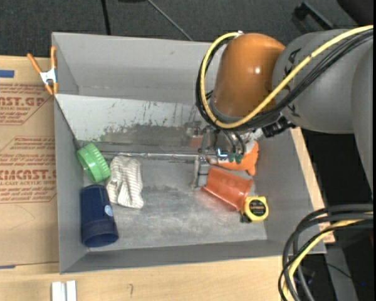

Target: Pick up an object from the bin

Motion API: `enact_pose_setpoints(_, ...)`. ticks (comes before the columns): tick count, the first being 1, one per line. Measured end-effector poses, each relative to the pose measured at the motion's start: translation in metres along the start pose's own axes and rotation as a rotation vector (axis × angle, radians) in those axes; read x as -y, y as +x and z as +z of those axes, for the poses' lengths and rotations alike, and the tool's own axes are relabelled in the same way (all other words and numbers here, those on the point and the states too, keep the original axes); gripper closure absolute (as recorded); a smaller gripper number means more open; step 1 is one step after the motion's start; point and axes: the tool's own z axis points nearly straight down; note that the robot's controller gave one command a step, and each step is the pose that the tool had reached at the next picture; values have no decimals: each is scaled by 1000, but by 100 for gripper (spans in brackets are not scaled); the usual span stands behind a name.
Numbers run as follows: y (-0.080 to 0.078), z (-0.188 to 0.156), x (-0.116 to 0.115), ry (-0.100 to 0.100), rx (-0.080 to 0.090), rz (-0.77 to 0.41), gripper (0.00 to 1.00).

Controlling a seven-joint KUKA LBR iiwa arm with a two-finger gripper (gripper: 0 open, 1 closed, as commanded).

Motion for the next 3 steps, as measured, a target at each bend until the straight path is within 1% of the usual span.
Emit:
enact_pose_setpoints(1, -2, -5, 0, -1, 8, 0, 0)
enact_pose_setpoints(2, 3, -29, 21, -1, 6, 51, 0)
enact_pose_setpoints(3, 9, -40, 32, -1, 10, 67, 0)
